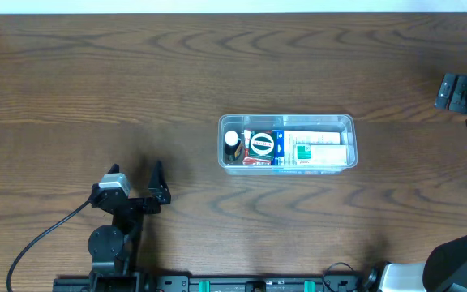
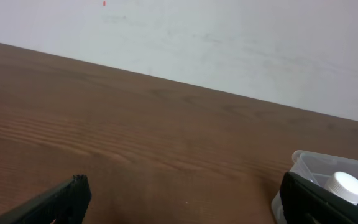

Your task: Pack container

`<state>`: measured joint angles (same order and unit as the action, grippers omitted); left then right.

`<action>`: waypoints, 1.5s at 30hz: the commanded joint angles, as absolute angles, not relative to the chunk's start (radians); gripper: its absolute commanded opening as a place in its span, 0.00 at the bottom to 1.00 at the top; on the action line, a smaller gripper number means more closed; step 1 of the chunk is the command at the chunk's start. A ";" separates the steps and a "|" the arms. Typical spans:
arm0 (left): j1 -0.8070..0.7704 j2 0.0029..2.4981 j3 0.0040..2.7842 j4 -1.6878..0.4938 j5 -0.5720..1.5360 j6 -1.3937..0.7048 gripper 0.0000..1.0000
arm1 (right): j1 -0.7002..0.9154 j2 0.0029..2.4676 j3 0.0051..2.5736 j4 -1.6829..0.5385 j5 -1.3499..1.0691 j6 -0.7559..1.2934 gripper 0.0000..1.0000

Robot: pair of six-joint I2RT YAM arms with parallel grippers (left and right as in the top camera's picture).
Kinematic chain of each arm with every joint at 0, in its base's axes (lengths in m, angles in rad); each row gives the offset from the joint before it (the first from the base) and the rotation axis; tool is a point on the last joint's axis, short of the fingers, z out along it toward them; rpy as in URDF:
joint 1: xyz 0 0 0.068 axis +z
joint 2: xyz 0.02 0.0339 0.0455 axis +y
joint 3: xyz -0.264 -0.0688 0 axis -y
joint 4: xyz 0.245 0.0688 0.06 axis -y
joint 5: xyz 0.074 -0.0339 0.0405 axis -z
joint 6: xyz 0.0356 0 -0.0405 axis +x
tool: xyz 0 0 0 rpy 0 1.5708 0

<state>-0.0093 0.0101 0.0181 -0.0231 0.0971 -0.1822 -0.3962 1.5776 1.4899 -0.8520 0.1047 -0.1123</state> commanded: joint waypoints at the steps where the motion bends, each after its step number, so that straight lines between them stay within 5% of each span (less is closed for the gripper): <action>1: -0.005 0.005 0.004 -0.063 0.097 -0.168 0.98 | -0.399 1.584 1.492 -0.853 0.104 -0.102 0.99; 30: -0.005 0.006 0.004 -0.063 0.097 -0.168 0.98 | -0.360 1.568 1.486 -0.854 0.104 -0.102 0.99; 45: -0.005 0.006 0.004 -0.063 0.097 -0.168 0.98 | 0.114 1.374 1.475 -0.857 0.104 -0.102 0.99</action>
<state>-0.0093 0.0101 0.0181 -0.0242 0.0967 -0.1822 0.0387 1.4258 1.4815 -0.8547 0.1047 -0.1123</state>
